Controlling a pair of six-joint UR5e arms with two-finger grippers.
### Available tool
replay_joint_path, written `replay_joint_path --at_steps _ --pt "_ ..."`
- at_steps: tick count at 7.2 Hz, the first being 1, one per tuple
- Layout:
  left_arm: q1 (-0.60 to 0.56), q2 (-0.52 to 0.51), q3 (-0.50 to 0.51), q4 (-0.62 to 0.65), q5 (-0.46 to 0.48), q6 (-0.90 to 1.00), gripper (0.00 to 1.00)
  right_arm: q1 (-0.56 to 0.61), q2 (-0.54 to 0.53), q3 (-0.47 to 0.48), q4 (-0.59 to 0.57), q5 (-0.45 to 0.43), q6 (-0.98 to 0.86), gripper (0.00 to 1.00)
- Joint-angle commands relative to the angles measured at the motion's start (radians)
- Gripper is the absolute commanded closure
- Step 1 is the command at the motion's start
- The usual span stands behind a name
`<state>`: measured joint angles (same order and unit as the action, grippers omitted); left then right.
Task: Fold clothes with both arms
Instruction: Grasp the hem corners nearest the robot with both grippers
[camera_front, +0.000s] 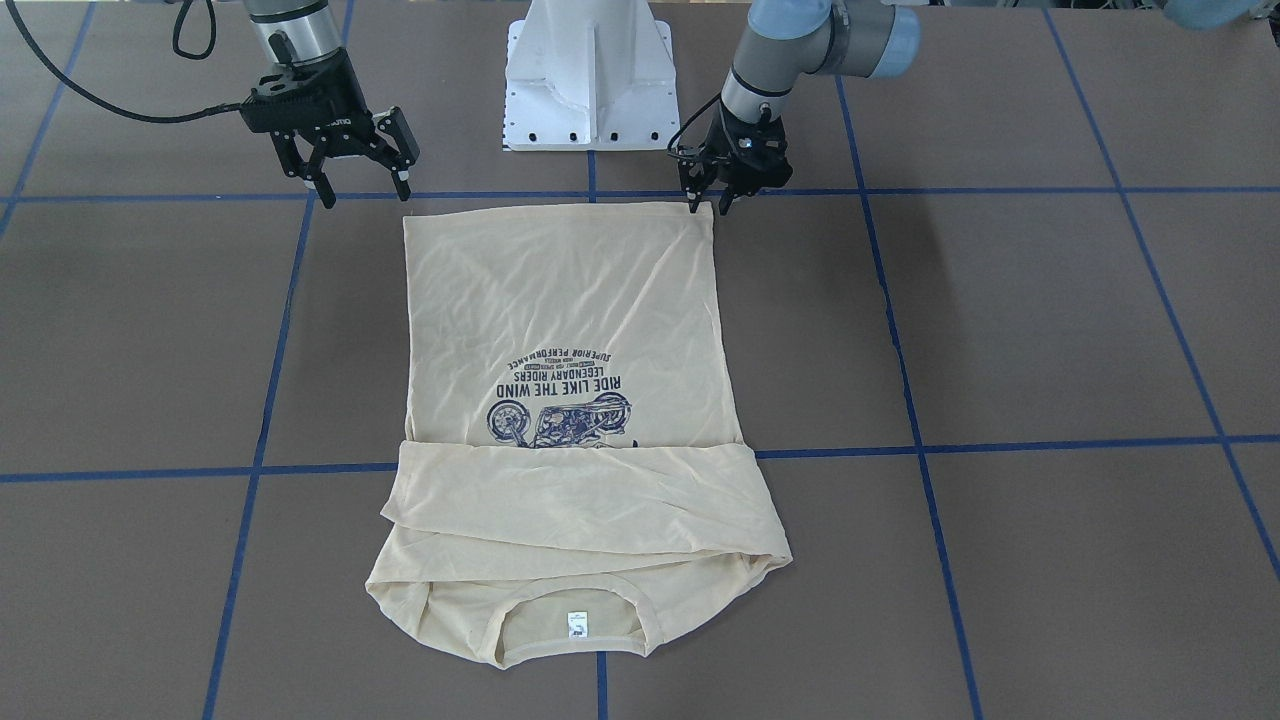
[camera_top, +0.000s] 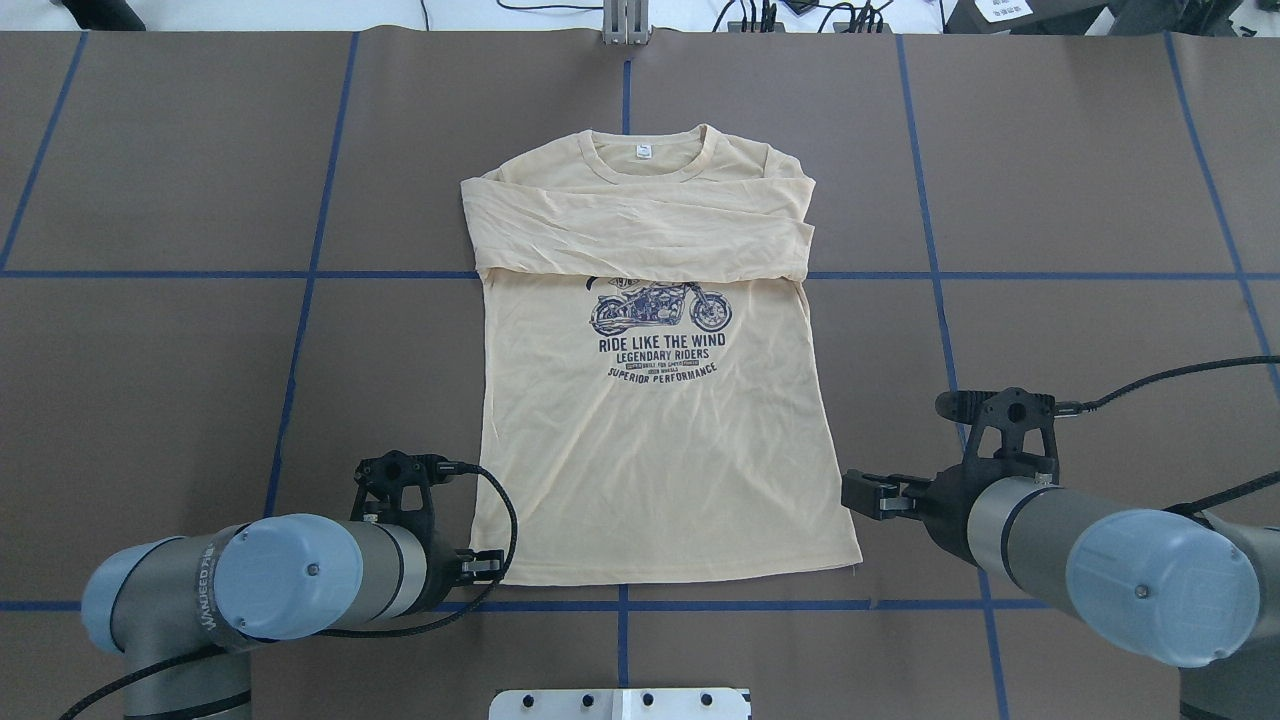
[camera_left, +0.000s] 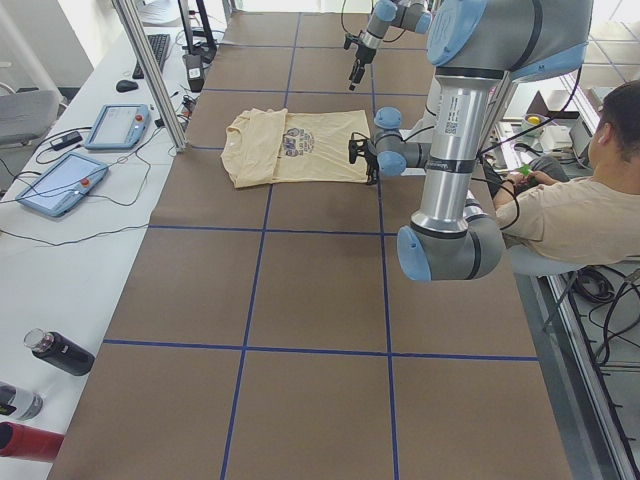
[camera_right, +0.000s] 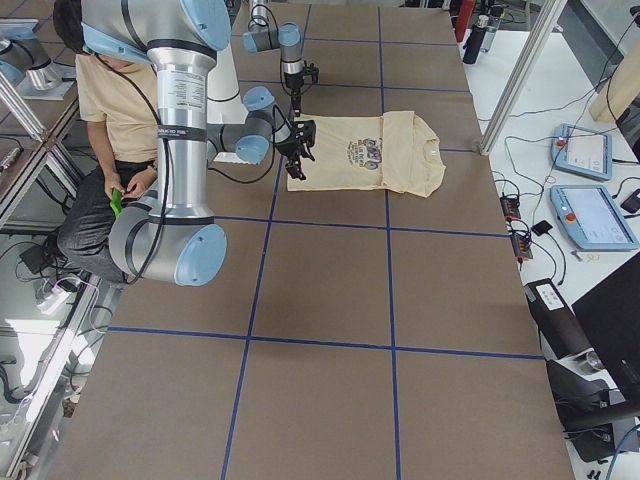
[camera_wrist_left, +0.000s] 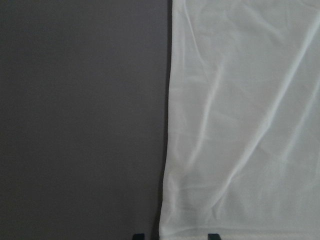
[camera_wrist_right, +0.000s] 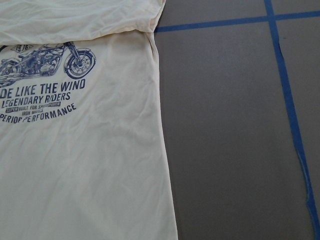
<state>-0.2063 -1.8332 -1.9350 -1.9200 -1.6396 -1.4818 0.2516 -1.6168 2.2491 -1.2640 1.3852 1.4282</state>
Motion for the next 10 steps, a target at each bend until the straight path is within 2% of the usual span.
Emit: replay_joint_path --at_steps 1,3,5,7,8,10 --pt "0.005 0.000 0.004 0.000 0.000 0.000 0.54 0.000 0.000 0.000 0.000 0.000 0.000 0.00" --pt "0.013 -0.003 0.004 0.000 -0.002 -0.002 0.63 0.000 0.000 0.000 0.000 0.000 0.000 0.00" --pt "0.015 -0.003 0.002 0.000 0.000 -0.002 0.84 0.000 0.000 0.000 0.000 0.000 0.000 0.00" --pt "0.015 -0.003 0.002 0.000 0.001 -0.003 0.87 0.000 -0.002 -0.002 0.000 0.000 0.000 0.00" --pt "0.015 -0.003 -0.001 0.001 0.001 -0.009 0.99 0.000 -0.002 -0.002 0.000 0.000 0.000 0.00" --pt "0.012 0.002 -0.044 0.004 -0.003 -0.023 1.00 -0.002 -0.002 -0.012 0.002 0.000 -0.002 0.00"
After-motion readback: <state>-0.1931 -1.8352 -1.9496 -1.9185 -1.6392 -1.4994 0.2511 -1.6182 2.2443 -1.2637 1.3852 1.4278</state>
